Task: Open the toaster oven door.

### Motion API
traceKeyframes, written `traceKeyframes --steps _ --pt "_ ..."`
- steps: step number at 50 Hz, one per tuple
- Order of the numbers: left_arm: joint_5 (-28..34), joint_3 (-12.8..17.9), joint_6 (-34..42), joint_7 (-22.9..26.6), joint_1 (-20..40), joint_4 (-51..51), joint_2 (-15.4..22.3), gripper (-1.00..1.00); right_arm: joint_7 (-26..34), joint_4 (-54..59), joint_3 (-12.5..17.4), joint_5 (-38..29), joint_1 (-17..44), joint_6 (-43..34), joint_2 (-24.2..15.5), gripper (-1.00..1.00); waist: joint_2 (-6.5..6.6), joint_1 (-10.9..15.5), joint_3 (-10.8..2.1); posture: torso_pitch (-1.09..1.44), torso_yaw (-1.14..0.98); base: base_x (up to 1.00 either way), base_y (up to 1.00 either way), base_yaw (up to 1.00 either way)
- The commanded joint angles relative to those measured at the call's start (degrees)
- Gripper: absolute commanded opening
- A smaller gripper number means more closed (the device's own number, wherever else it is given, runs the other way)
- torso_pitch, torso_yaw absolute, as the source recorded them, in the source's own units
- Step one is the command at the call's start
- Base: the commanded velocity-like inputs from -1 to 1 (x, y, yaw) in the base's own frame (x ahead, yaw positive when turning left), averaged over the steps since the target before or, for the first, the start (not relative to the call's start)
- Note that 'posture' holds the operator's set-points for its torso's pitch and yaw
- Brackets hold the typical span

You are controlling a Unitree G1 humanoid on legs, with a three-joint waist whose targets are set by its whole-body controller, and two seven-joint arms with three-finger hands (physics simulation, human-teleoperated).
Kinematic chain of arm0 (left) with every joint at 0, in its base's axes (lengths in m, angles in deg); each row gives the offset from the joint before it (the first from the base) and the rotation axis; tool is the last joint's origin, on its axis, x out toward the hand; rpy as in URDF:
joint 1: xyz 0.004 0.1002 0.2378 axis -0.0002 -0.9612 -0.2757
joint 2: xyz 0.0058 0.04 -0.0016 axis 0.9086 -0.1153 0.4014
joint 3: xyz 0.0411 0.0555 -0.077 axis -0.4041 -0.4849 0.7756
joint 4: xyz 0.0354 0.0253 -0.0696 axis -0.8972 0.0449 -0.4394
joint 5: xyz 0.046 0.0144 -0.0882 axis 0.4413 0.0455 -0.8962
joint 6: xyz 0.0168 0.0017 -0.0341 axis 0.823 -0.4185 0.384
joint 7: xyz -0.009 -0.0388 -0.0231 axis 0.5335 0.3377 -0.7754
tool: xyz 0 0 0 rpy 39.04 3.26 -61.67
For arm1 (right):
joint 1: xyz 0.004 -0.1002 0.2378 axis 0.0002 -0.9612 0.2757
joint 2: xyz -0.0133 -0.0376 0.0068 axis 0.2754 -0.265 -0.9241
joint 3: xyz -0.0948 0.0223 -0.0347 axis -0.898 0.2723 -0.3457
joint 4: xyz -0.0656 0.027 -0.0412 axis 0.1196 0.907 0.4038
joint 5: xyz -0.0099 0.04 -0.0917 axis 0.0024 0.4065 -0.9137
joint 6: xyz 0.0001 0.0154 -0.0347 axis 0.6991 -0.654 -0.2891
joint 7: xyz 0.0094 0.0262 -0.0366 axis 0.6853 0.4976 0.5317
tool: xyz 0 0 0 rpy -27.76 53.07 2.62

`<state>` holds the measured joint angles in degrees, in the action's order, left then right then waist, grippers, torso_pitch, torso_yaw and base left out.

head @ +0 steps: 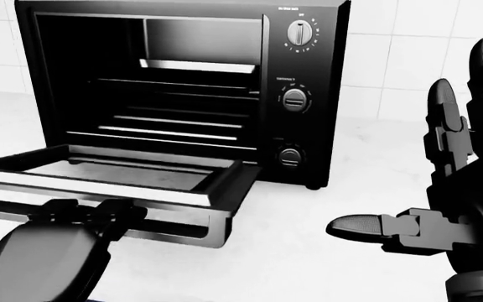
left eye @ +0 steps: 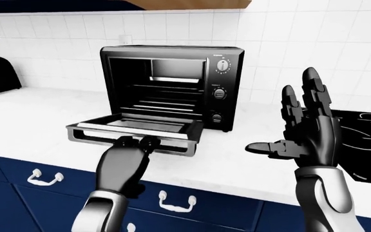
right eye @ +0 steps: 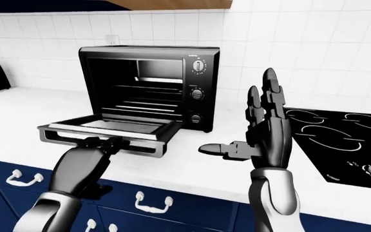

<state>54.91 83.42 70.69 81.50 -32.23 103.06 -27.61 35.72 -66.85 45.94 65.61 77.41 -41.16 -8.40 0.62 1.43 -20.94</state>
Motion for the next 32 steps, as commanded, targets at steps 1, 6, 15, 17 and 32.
traceKeyframes --steps 1,6,15,17,32 --pt "-0.7 -0.02 -1.65 -0.95 -0.52 2.03 -0.07 0.34 0.12 -0.75 0.45 0.01 0.95 1.62 -0.37 1.0 -0.53 0.13 -0.34 -0.57 0.0 0.0 0.0 0.0" --pt "-1.86 0.91 -4.46 -1.94 -4.95 1.26 0.16 0.33 0.15 -0.47 0.47 -0.03 0.84 1.99 -0.39 1.0 -3.52 0.65 -0.4 -0.57 0.0 0.0 0.0 0.0" --pt "-3.18 3.82 -8.85 -4.41 -10.25 -1.6 0.45 0.39 -0.08 -1.1 0.4 -0.02 0.73 1.54 -0.33 1.0 -3.07 0.2 -0.56 -0.57 0.0 0.0 0.0 0.0" --pt "-3.54 4.54 -9.09 -4.09 -10.27 -1.24 0.26 0.4 -0.1 -1.13 0.33 -0.07 0.71 1.53 -0.3 1.0 -2.89 0.05 -0.54 -0.57 0.0 0.0 0.0 0.0" --pt "-10.7 12.39 6.31 4.3 9.56 13.85 0.04 0.94 -0.24 -2.26 0.76 0.32 0.83 0.59 -0.47 1.0 -2.05 -0.66 -0.64 -0.57 0.0 0.0 0.0 0.0"
